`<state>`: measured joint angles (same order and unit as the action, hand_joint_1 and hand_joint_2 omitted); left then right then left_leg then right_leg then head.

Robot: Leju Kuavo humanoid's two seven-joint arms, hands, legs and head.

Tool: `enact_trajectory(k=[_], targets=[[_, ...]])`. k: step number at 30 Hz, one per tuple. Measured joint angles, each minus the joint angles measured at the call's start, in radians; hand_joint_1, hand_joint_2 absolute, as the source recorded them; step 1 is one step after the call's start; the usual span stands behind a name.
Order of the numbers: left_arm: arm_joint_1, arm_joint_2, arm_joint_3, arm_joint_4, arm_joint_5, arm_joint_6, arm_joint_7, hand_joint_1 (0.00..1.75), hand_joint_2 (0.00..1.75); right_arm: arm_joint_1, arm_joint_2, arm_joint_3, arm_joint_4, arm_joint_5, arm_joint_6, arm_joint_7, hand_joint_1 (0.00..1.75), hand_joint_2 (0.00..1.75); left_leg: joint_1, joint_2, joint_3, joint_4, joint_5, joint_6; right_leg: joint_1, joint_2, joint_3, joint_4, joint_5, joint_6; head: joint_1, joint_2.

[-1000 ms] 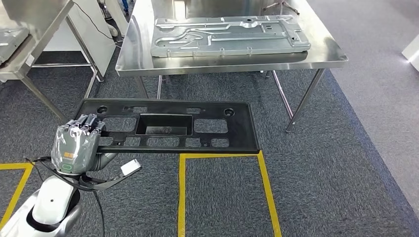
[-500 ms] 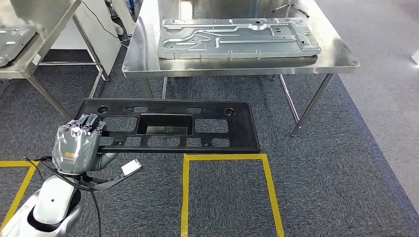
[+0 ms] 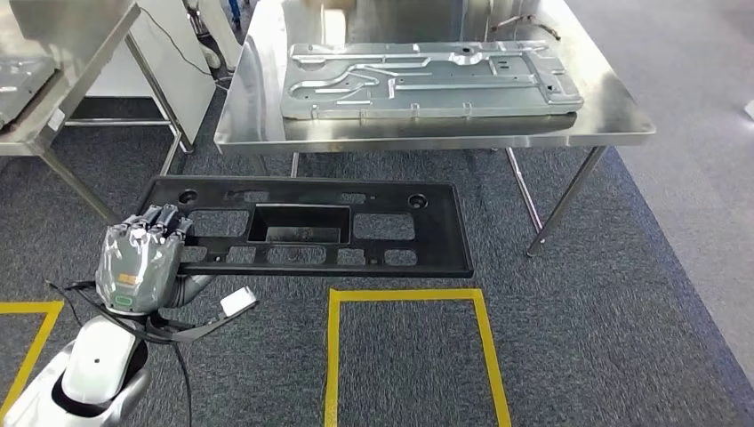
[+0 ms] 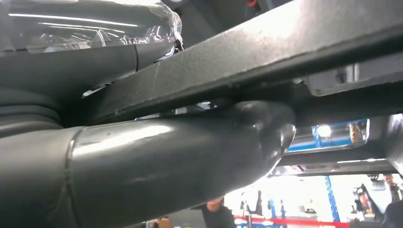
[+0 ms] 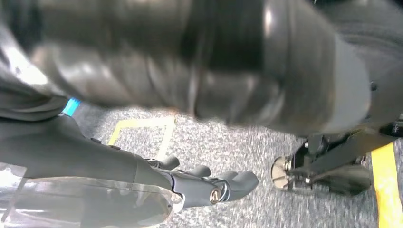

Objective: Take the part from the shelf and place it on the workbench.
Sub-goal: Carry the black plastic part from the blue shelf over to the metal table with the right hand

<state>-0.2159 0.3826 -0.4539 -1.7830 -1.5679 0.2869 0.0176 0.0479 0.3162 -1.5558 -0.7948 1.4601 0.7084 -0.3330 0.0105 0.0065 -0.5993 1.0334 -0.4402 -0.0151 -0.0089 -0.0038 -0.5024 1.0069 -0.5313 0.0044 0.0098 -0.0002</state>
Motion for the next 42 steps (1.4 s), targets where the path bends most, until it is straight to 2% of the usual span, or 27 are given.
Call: enact_trajectory(k=[2,4,5,7,8,9,10,12,14,17,19,20,22,23,24,25,27,28,29,30,32,34,36,38,39,40,42], targets=[[0.001,0.000,0.000,0.000,0.000,0.001,0.000,1.75,0.00,0.000,0.001,0.000,0.000,-0.001,-0.002,0.000,0.00,0.00,0.001,-0.005,0.009,-0.010,-0.006,0.016,-0.002,-0.002,0.004,0.006,0.000,0.009,0.000,0.000],[-0.002,0.000,-0.001,0.000,0.000,0.001,0.000,1.75,0.00,-0.001,0.001,0.000,0.000,-0.001,-0.004,0.000,0.00,0.00,0.003,-0.008,0.027,-0.021,-0.012,0.030,-0.004,-0.001,-0.014,0.054,-0.013,0.016,0.000,0.000],[-0.004,0.000,-0.002,0.000,0.000,0.001,0.000,1.75,0.00,-0.001,0.001,0.000,0.000,-0.001,-0.004,0.000,0.00,0.00,0.003,-0.008,0.035,-0.025,-0.015,0.036,-0.005,0.000,-0.041,0.102,-0.030,0.019,0.000,0.000],[-0.007,0.000,-0.004,0.000,0.000,0.001,0.000,1.75,0.00,-0.001,0.001,0.000,0.000,-0.001,-0.004,0.000,0.00,0.00,0.000,-0.009,0.045,-0.026,-0.024,0.045,-0.005,0.000,-0.124,0.223,-0.072,0.022,0.000,0.000],[-0.007,0.000,-0.006,0.000,0.000,0.001,0.000,1.75,0.00,0.000,0.001,-0.001,0.000,0.000,-0.004,0.000,0.00,0.00,-0.002,-0.010,0.050,-0.026,-0.029,0.048,-0.004,0.000,-0.162,0.265,-0.080,0.023,0.000,0.000],[-0.006,-0.001,-0.009,0.000,0.000,0.001,0.000,1.75,0.00,0.000,0.001,-0.001,0.000,0.000,-0.005,0.000,0.00,0.00,-0.003,-0.012,0.057,-0.026,-0.035,0.049,-0.004,0.000,-0.187,0.278,-0.070,0.022,0.000,0.000],[-0.005,-0.001,-0.011,0.000,0.001,0.001,-0.001,1.75,0.00,0.001,0.001,-0.002,0.000,0.000,-0.005,0.000,0.00,0.00,-0.005,-0.014,0.067,-0.026,-0.042,0.048,-0.004,0.000,-0.194,0.256,-0.041,0.019,0.000,0.000],[-0.003,-0.002,-0.015,0.000,0.001,0.001,-0.002,1.75,0.00,0.001,0.001,-0.003,0.000,0.001,-0.007,-0.001,0.00,0.00,-0.007,-0.016,0.088,-0.027,-0.059,0.045,0.002,0.001,-0.168,0.140,0.055,0.004,0.000,0.000],[-0.003,-0.002,-0.017,0.001,0.002,0.001,-0.002,1.75,0.00,0.001,-0.001,-0.006,0.000,0.002,-0.009,-0.002,0.00,0.00,-0.009,-0.018,0.102,-0.028,-0.074,0.037,0.011,0.003,-0.142,0.049,0.096,-0.014,0.000,0.000],[-0.001,-0.002,-0.019,0.000,0.002,0.001,-0.003,1.75,0.00,0.003,-0.002,-0.008,0.000,0.005,-0.010,-0.003,0.00,0.00,-0.011,-0.020,0.112,-0.022,-0.080,0.020,0.013,0.004,-0.126,0.018,0.098,-0.029,0.000,0.000],[-0.001,-0.003,-0.020,0.000,0.002,0.002,-0.004,1.75,0.00,0.003,0.000,-0.008,0.000,0.007,-0.011,-0.003,0.00,0.00,-0.009,-0.017,0.103,0.020,-0.089,0.011,0.006,0.004,-0.100,0.003,0.095,-0.037,0.000,0.000],[-0.002,-0.003,-0.020,0.000,0.003,0.002,-0.003,1.75,0.00,0.002,0.000,-0.008,0.000,0.008,-0.011,-0.003,0.00,0.00,-0.007,-0.015,0.081,0.066,-0.103,0.006,0.003,0.004,-0.088,-0.004,0.092,-0.041,0.000,0.000],[-0.001,-0.003,-0.020,0.000,0.003,0.003,-0.003,1.75,0.00,0.001,0.001,-0.008,0.000,0.009,-0.010,-0.003,0.00,0.00,0.000,-0.014,0.007,0.187,-0.150,-0.004,0.002,0.004,-0.071,-0.007,0.081,-0.045,0.000,0.000],[0.001,-0.003,-0.020,0.000,0.003,0.003,-0.003,1.75,0.00,0.000,0.001,-0.008,0.000,0.010,-0.010,-0.003,0.00,0.00,0.004,-0.013,-0.029,0.233,-0.171,-0.010,0.001,0.004,-0.064,-0.007,0.073,-0.044,0.000,0.000],[0.003,-0.003,-0.020,0.000,0.003,0.003,-0.004,1.75,0.00,0.000,0.001,-0.008,0.001,0.010,-0.010,-0.003,0.00,0.00,0.008,-0.013,-0.054,0.250,-0.177,-0.016,-0.001,0.004,-0.055,-0.007,0.065,-0.042,0.000,0.000],[0.004,-0.003,-0.021,0.000,0.003,0.003,-0.004,1.75,0.00,0.000,0.002,-0.008,0.001,0.011,-0.010,-0.003,0.00,0.00,0.012,-0.013,-0.063,0.234,-0.160,-0.022,-0.003,0.004,-0.045,-0.006,0.056,-0.038,0.000,0.000],[0.005,-0.003,-0.021,0.000,0.003,0.004,-0.004,1.75,0.00,0.001,0.001,-0.008,0.001,0.013,-0.011,-0.003,0.00,0.00,0.021,-0.009,-0.042,0.118,-0.064,-0.032,-0.009,0.005,-0.022,-0.004,0.037,-0.026,0.000,0.000],[0.005,-0.003,-0.021,0.000,0.003,0.004,-0.004,1.75,0.00,0.001,0.001,-0.009,0.001,0.014,-0.012,-0.003,0.00,0.00,0.022,-0.006,-0.027,0.060,-0.029,-0.034,-0.010,0.005,-0.013,0.000,0.027,-0.019,0.000,0.000],[0.005,-0.003,-0.022,0.000,0.002,0.005,-0.005,1.75,0.00,0.001,0.001,-0.009,0.001,0.015,-0.013,-0.003,0.00,0.00,0.022,-0.003,-0.017,0.020,-0.007,-0.030,-0.010,0.005,-0.009,0.002,0.019,-0.011,0.000,0.000],[0.006,-0.003,-0.024,0.000,0.002,0.006,-0.005,1.75,0.00,0.000,0.000,-0.010,0.001,0.016,-0.014,-0.003,0.00,0.00,0.020,-0.002,-0.014,0.003,0.000,-0.021,-0.008,0.005,-0.006,0.005,0.013,-0.004,0.000,0.000],[0.006,-0.004,-0.028,0.000,0.001,0.008,-0.007,1.75,0.00,-0.002,0.000,-0.011,0.002,0.018,-0.016,-0.005,0.00,0.00,0.018,-0.004,-0.010,0.003,-0.003,0.001,-0.006,0.004,-0.003,0.010,0.007,0.009,0.000,0.000],[0.004,-0.005,-0.033,-0.003,0.000,0.009,-0.009,1.75,0.00,-0.004,0.000,-0.010,0.002,0.019,-0.019,-0.008,0.00,0.00,0.018,-0.007,0.001,-0.001,-0.002,0.016,-0.009,0.003,-0.014,0.042,0.001,0.016,0.000,0.000],[0.002,-0.006,-0.036,-0.004,0.000,0.010,-0.010,1.75,0.00,-0.005,0.000,-0.011,0.003,0.020,-0.022,-0.010,0.00,0.00,0.016,-0.008,0.011,-0.004,-0.009,0.028,-0.011,0.003,-0.072,0.142,-0.031,0.020,0.000,0.000],[0.001,-0.009,-0.040,-0.005,0.000,0.011,-0.013,1.75,0.00,-0.004,0.000,-0.011,0.003,0.021,-0.023,-0.012,0.00,0.00,0.010,-0.009,0.020,-0.004,-0.020,0.037,-0.011,0.003,-0.158,0.260,-0.077,0.021,0.000,0.000],[0.001,-0.011,-0.043,-0.005,0.000,0.011,-0.014,1.75,0.00,-0.004,0.000,-0.012,0.003,0.021,-0.023,-0.012,0.00,0.00,0.007,-0.011,0.026,-0.004,-0.026,0.039,-0.009,0.003,-0.189,0.290,-0.083,0.020,0.000,0.000],[0.001,-0.012,-0.046,-0.005,0.000,0.011,-0.015,1.75,0.00,-0.004,0.000,-0.012,0.003,0.023,-0.023,-0.012,0.00,0.00,0.004,-0.012,0.035,-0.004,-0.033,0.040,-0.007,0.003,-0.202,0.284,-0.066,0.016,0.000,0.000],[0.001,-0.013,-0.051,-0.006,0.000,0.011,-0.016,1.75,0.00,-0.004,-0.001,-0.012,0.004,0.024,-0.023,-0.012,0.00,0.00,-0.001,-0.014,0.056,-0.005,-0.050,0.039,0.001,0.004,-0.180,0.181,0.022,-0.001,0.000,0.000]])
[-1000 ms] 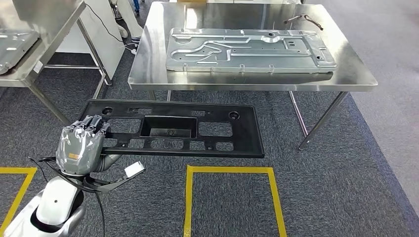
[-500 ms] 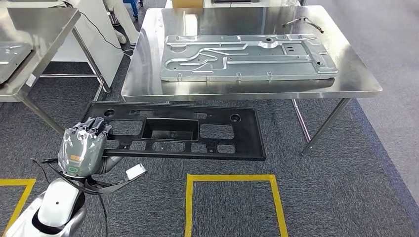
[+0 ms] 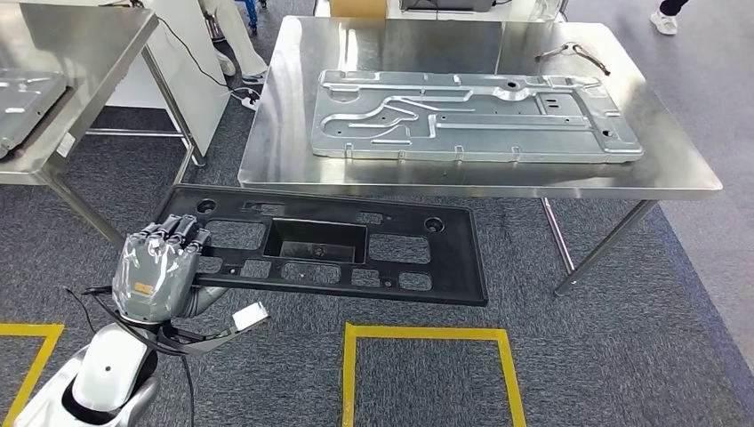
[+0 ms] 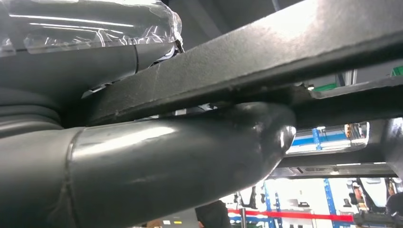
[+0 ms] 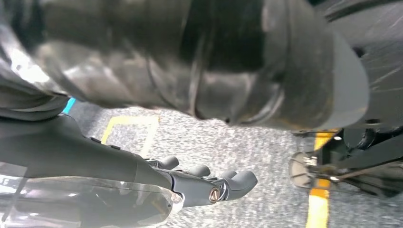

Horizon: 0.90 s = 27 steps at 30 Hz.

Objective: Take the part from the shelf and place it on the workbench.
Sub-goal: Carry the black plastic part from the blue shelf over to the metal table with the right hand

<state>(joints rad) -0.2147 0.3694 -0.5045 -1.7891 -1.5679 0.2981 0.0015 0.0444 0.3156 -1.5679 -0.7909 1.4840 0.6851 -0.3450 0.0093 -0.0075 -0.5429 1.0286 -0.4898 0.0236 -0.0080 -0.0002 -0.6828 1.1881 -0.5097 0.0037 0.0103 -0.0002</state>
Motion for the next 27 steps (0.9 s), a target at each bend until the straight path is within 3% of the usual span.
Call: enact_trajectory(k=[1,2,4,7,9,12,14,17,19,21,24,27], targets=[[0.000,-0.001,-0.002,-0.001,0.000,0.000,0.000,1.75,0.00,0.000,-0.001,0.000,0.000,0.000,0.000,0.000,0.00,0.00,-0.002,0.000,0.011,-0.001,-0.008,-0.002,0.006,0.000,0.018,-0.058,0.036,-0.010,0.000,0.000],[0.000,-0.001,-0.003,-0.002,0.000,0.001,0.000,1.75,0.00,0.000,-0.003,-0.001,0.000,0.001,0.000,0.000,0.00,0.00,-0.003,-0.001,0.018,-0.002,-0.015,-0.006,0.013,0.001,0.032,-0.104,0.052,-0.020,0.000,0.000],[0.000,-0.002,-0.005,-0.004,0.000,0.002,0.000,1.75,0.00,0.001,-0.005,-0.001,0.001,0.002,0.000,-0.001,0.00,0.00,-0.003,-0.003,0.026,-0.002,-0.022,-0.017,0.022,0.003,0.042,-0.138,0.050,-0.036,0.000,0.000],[-0.001,-0.003,-0.008,-0.008,0.000,0.003,-0.001,1.75,0.00,0.003,-0.005,-0.001,0.001,0.003,0.000,-0.001,0.00,0.00,-0.003,-0.001,0.039,0.018,-0.029,-0.033,0.017,0.004,0.076,-0.166,0.066,-0.051,-0.001,0.000],[-0.004,-0.004,-0.010,-0.010,0.000,0.003,0.000,1.75,0.00,0.001,-0.005,-0.001,0.001,0.004,0.000,-0.001,0.00,0.00,0.001,0.001,0.008,0.088,-0.060,-0.040,0.012,0.003,0.100,-0.175,0.061,-0.056,-0.001,0.000],[-0.002,-0.004,-0.013,-0.010,0.000,0.004,0.000,1.75,0.00,0.000,-0.005,-0.001,0.003,0.004,0.000,-0.001,0.00,0.00,0.004,0.001,-0.094,0.234,-0.121,-0.053,0.012,0.004,0.119,-0.174,0.041,-0.059,-0.001,0.000],[0.000,-0.004,-0.015,-0.010,0.000,0.004,-0.001,1.75,0.00,0.000,-0.005,-0.001,0.004,0.005,0.000,-0.001,0.00,0.00,0.004,0.001,-0.125,0.260,-0.132,-0.056,0.012,0.005,0.128,-0.173,0.032,-0.058,-0.001,0.000],[0.001,-0.004,-0.015,-0.010,0.000,0.004,-0.001,1.75,0.00,0.000,-0.005,-0.001,0.005,0.006,0.000,-0.001,0.00,0.00,0.004,0.001,-0.127,0.256,-0.127,-0.057,0.012,0.005,0.130,-0.173,0.030,-0.057,-0.001,0.000],[0.001,-0.004,-0.018,-0.012,0.000,0.005,-0.001,1.75,0.00,0.000,-0.004,-0.001,0.006,0.005,-0.002,0.000,0.00,0.00,0.004,0.002,-0.105,0.165,-0.054,-0.054,0.012,0.005,0.147,-0.171,0.016,-0.054,-0.001,0.000],[0.001,-0.007,-0.024,-0.016,0.005,0.004,0.000,1.75,0.00,-0.002,-0.004,-0.001,0.008,-0.001,-0.003,0.006,0.00,0.00,-0.001,0.004,-0.077,0.040,0.036,-0.040,0.014,0.006,0.168,-0.167,-0.005,-0.043,-0.001,0.000],[0.002,-0.016,-0.032,-0.023,0.016,0.000,0.001,1.75,0.00,-0.004,-0.003,-0.001,0.009,-0.016,0.002,0.016,0.00,0.00,-0.007,0.002,-0.066,0.002,0.068,-0.023,0.015,0.006,0.177,-0.172,-0.017,-0.030,-0.001,0.000],[0.002,-0.019,-0.035,-0.024,0.019,0.000,0.001,1.75,0.00,-0.004,-0.003,-0.001,0.009,-0.023,0.003,0.019,0.00,0.00,-0.008,0.002,-0.067,0.001,0.063,-0.018,0.014,0.006,0.180,-0.181,-0.019,-0.027,-0.001,0.000]])
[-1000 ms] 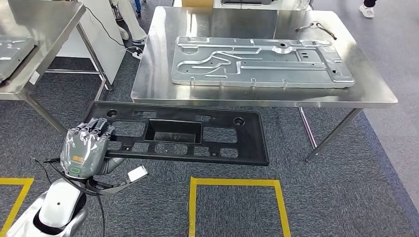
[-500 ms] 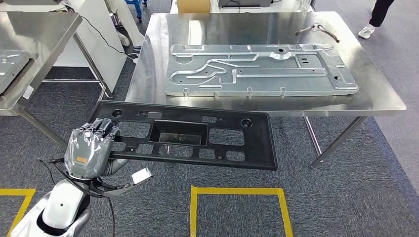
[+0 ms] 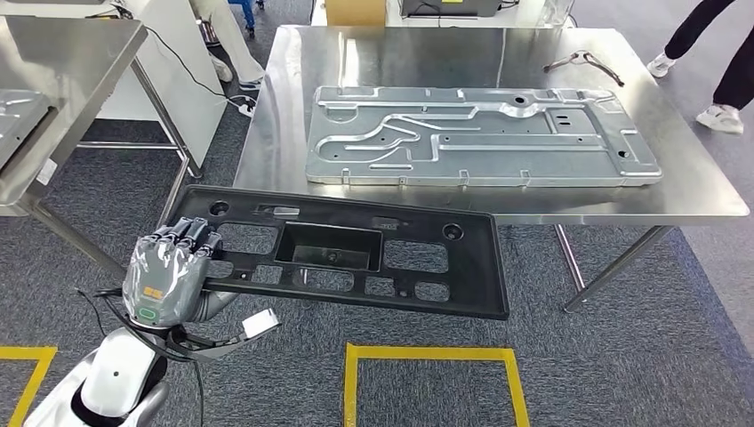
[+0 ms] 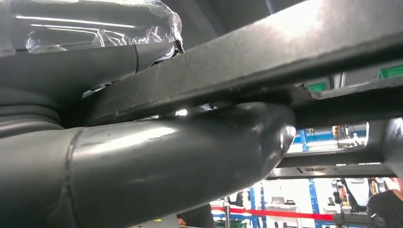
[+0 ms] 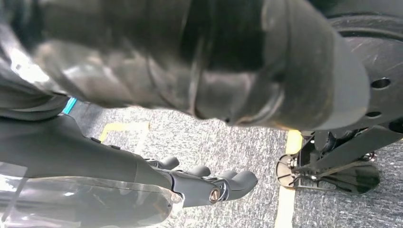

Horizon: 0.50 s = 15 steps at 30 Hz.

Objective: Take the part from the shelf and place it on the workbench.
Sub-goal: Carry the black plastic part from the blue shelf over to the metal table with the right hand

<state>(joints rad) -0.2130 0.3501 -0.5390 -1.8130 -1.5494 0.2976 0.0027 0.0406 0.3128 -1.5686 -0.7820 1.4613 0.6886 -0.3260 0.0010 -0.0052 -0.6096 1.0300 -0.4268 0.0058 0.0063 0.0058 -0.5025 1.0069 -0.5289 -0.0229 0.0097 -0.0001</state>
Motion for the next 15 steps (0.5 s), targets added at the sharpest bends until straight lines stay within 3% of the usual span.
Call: enact_trajectory(k=[2,10,12,15], targets=[[0.000,-0.001,-0.002,0.000,0.000,0.001,0.000,1.75,0.00,0.000,0.000,0.000,0.000,-0.003,0.003,0.001,0.00,0.00,-0.001,0.000,0.000,0.001,-0.003,0.003,-0.001,0.000,0.001,-0.004,0.000,0.002,0.000,0.000],[0.000,-0.002,-0.002,-0.004,0.000,0.002,0.000,1.75,0.00,-0.001,0.002,0.000,0.000,-0.006,0.007,0.002,0.00,0.00,-0.005,0.001,0.008,-0.007,-0.007,0.025,-0.010,-0.001,0.007,-0.007,-0.005,0.027,0.000,0.000],[-0.001,-0.003,-0.003,-0.007,0.000,0.002,0.000,1.75,0.00,-0.002,0.002,0.000,0.000,-0.006,0.007,0.001,0.00,0.00,0.001,0.005,0.018,-0.021,-0.002,0.033,-0.010,-0.001,-0.011,0.040,-0.032,0.034,0.000,0.000],[-0.001,-0.005,-0.004,-0.008,0.000,0.001,0.000,1.75,0.00,-0.001,0.002,0.000,0.000,-0.005,0.007,-0.001,0.00,0.00,0.003,0.010,0.022,-0.025,-0.003,0.037,-0.018,-0.001,-0.117,0.229,-0.115,0.039,0.000,0.000]])
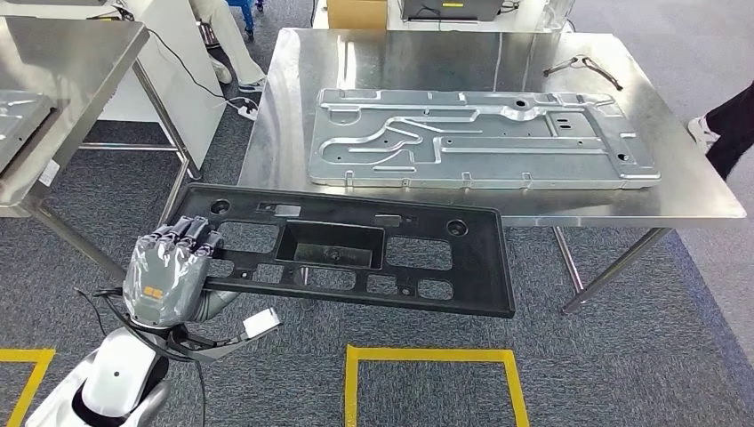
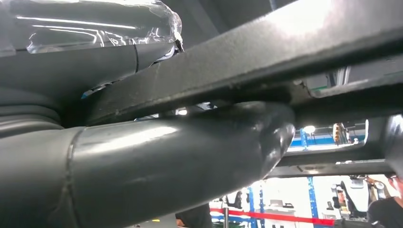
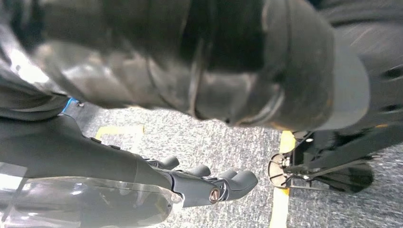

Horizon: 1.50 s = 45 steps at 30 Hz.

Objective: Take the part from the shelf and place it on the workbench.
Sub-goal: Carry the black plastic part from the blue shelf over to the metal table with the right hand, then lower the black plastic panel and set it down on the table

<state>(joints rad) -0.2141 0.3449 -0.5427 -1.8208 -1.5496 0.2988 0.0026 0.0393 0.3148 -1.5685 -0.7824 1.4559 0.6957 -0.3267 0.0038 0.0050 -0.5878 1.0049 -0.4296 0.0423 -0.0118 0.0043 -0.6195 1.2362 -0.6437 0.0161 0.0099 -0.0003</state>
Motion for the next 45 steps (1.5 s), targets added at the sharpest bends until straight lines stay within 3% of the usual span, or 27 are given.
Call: enact_trajectory(k=[1,3,5,7,9,12,14,16,17,18,19,21,22,24,26,28,31,32,33,34,36,38,42,43,45], targets=[[0.001,0.000,-0.001,0.000,0.000,0.000,0.000,1.75,0.00,0.000,0.000,0.000,0.000,0.000,0.000,0.000,0.00,0.00,0.000,0.001,0.000,0.000,-0.001,0.000,-0.002,0.000,-0.031,0.050,-0.015,0.002,0.000,0.000],[0.002,-0.001,-0.003,0.000,0.000,0.000,-0.001,1.75,0.00,0.000,0.000,0.000,0.000,0.000,0.000,0.000,0.00,0.00,0.002,0.002,0.002,0.001,-0.003,-0.004,-0.007,0.000,-0.043,0.048,0.015,0.004,0.000,0.000],[0.003,-0.001,-0.004,0.000,0.000,0.000,-0.001,1.75,0.00,0.001,0.000,0.000,0.000,0.001,0.000,0.000,0.00,0.00,0.006,0.002,0.008,0.005,-0.009,-0.012,-0.012,-0.005,0.001,-0.065,0.095,0.006,0.000,0.000],[0.003,-0.002,-0.004,0.000,0.000,0.000,-0.001,1.75,0.00,0.000,0.000,0.000,0.000,0.000,0.000,0.000,0.00,0.00,0.005,0.003,0.010,0.013,-0.015,-0.026,-0.012,-0.010,0.048,-0.177,0.148,0.004,0.000,0.000],[0.002,-0.002,-0.004,0.000,0.000,-0.001,-0.001,1.75,0.00,0.000,0.000,0.000,0.001,0.000,0.001,-0.001,0.00,0.00,0.003,0.003,0.009,0.016,-0.017,-0.040,-0.007,-0.008,0.056,-0.206,0.153,-0.005,0.000,0.000],[0.002,-0.002,-0.004,-0.001,0.000,-0.001,-0.001,1.75,0.00,0.000,0.000,0.000,0.001,0.000,0.003,-0.003,0.00,0.00,0.010,0.004,0.006,0.027,-0.028,-0.060,-0.005,-0.002,0.057,-0.212,0.159,-0.029,0.000,0.000],[0.001,-0.001,-0.004,-0.001,0.000,-0.001,-0.001,1.75,0.00,0.000,0.000,0.000,0.000,0.001,0.006,-0.005,0.00,0.00,0.012,0.003,-0.030,0.108,-0.078,-0.069,-0.006,0.000,0.061,-0.217,0.161,-0.042,0.000,0.000],[0.002,-0.001,-0.004,-0.001,0.000,-0.001,-0.001,1.75,0.00,0.000,0.000,0.000,0.000,0.001,0.010,-0.006,0.00,0.00,0.012,0.003,-0.093,0.238,-0.134,-0.072,-0.001,0.003,0.061,-0.215,0.158,-0.048,0.000,0.000],[0.003,-0.001,-0.004,-0.001,0.000,-0.002,-0.001,1.75,0.00,0.000,0.000,0.000,0.000,0.001,0.012,-0.007,0.00,0.00,0.012,0.003,-0.117,0.283,-0.144,-0.072,0.002,0.005,0.062,-0.214,0.157,-0.051,0.000,0.000],[0.003,-0.001,-0.004,-0.001,0.000,-0.003,-0.001,1.75,0.00,0.000,0.000,0.000,0.000,0.001,0.013,-0.008,0.00,0.00,0.012,0.002,-0.124,0.292,-0.134,-0.069,0.006,0.008,0.064,-0.213,0.155,-0.053,0.000,0.000],[0.003,-0.001,-0.004,-0.001,0.000,-0.003,-0.001,1.75,0.00,0.000,0.000,0.000,0.000,0.001,0.014,-0.008,0.00,0.00,0.010,0.002,-0.113,0.263,-0.107,-0.064,0.010,0.011,0.066,-0.213,0.153,-0.054,0.000,0.000],[0.003,-0.001,-0.004,-0.001,0.000,-0.005,-0.001,1.75,0.00,0.000,0.000,0.000,0.000,0.002,0.015,-0.009,0.00,0.00,0.005,-0.007,-0.054,0.139,-0.038,-0.044,0.015,0.018,0.074,-0.213,0.149,-0.056,0.000,0.000],[0.002,-0.001,-0.004,-0.001,0.000,-0.005,-0.001,1.75,0.00,-0.001,0.000,0.000,0.000,0.002,0.015,-0.009,0.00,0.00,0.002,-0.012,-0.027,0.082,-0.018,-0.034,0.017,0.022,0.075,-0.213,0.147,-0.055,0.000,0.000],[-0.001,-0.001,-0.004,-0.002,0.001,-0.008,-0.001,1.75,0.00,-0.002,0.000,0.000,0.000,0.003,0.016,-0.010,0.00,0.00,-0.004,-0.017,-0.003,0.032,-0.013,-0.021,0.015,0.026,0.073,-0.213,0.145,-0.046,0.000,0.000],[-0.003,-0.002,-0.004,-0.004,0.001,-0.012,-0.001,1.75,0.00,-0.002,-0.001,0.000,0.001,0.006,0.013,-0.010,0.00,0.00,-0.004,-0.013,0.004,0.015,-0.012,-0.018,0.014,0.027,0.074,-0.215,0.143,-0.036,0.000,0.000],[-0.004,-0.002,-0.004,-0.004,0.002,-0.014,-0.001,1.75,0.00,-0.002,-0.003,0.000,0.002,0.009,0.007,-0.013,0.00,0.00,0.003,-0.007,0.017,-0.007,-0.006,-0.015,0.014,0.020,0.065,-0.188,0.124,-0.023,0.000,0.000],[-0.004,-0.003,-0.005,-0.004,0.006,-0.016,-0.002,1.75,0.00,-0.003,-0.007,0.000,0.005,0.014,0.001,-0.017,0.00,0.00,0.006,0.004,0.027,-0.018,-0.005,-0.009,0.004,0.011,-0.021,-0.027,0.048,-0.004,0.000,0.000],[-0.003,-0.003,-0.005,-0.004,0.007,-0.017,-0.002,1.75,0.00,-0.003,-0.008,0.000,0.007,0.016,-0.001,-0.017,0.00,0.00,0.006,0.007,0.028,-0.018,-0.007,-0.010,0.000,0.010,-0.052,0.022,0.036,0.002,0.000,0.000],[-0.002,-0.003,-0.005,-0.004,0.008,-0.018,-0.003,1.75,0.00,-0.003,-0.009,0.000,0.009,0.017,-0.003,-0.018,0.00,0.00,0.007,0.009,0.029,-0.017,-0.010,-0.011,-0.005,0.009,-0.069,0.042,0.042,0.007,0.000,0.000],[-0.001,-0.003,-0.005,-0.004,0.010,-0.019,-0.004,1.75,0.00,-0.002,-0.011,0.000,0.011,0.018,-0.006,-0.018,0.00,0.00,0.008,0.011,0.032,-0.015,-0.013,-0.014,-0.010,0.006,-0.066,0.024,0.068,0.011,0.000,0.000],[-0.001,-0.004,-0.005,-0.004,0.012,-0.023,-0.004,1.75,0.00,-0.002,-0.013,0.000,0.015,0.019,-0.010,-0.018,0.00,0.00,0.011,0.013,0.036,-0.008,-0.022,-0.024,-0.018,-0.008,-0.017,-0.094,0.142,0.017,0.000,0.000],[-0.001,-0.004,-0.005,-0.004,0.018,-0.029,-0.005,1.75,0.00,-0.003,-0.015,0.000,0.017,0.019,-0.011,-0.018,0.00,0.00,0.008,0.015,0.035,0.005,-0.033,-0.037,-0.016,-0.020,0.022,-0.187,0.178,0.011,0.000,0.000],[-0.001,-0.005,-0.006,-0.005,0.030,-0.044,-0.008,1.75,0.00,-0.005,-0.016,0.000,0.020,0.019,-0.011,-0.018,0.00,0.00,0.010,0.022,0.035,0.012,-0.044,-0.061,-0.010,-0.011,0.028,-0.207,0.179,-0.020,0.000,0.000],[-0.002,-0.006,-0.006,-0.005,0.032,-0.048,-0.008,1.75,0.00,-0.005,-0.016,0.000,0.021,0.019,-0.011,-0.018,0.00,0.00,0.013,0.019,0.030,0.029,-0.058,-0.065,-0.010,-0.009,0.031,-0.211,0.180,-0.028,0.000,0.000],[-0.002,-0.006,-0.006,-0.006,0.034,-0.053,-0.008,1.75,0.00,-0.005,-0.016,0.000,0.022,0.019,-0.011,-0.018,0.00,0.00,0.016,0.010,-0.014,0.130,-0.115,-0.071,-0.011,-0.005,0.036,-0.216,0.181,-0.039,0.000,0.000]])
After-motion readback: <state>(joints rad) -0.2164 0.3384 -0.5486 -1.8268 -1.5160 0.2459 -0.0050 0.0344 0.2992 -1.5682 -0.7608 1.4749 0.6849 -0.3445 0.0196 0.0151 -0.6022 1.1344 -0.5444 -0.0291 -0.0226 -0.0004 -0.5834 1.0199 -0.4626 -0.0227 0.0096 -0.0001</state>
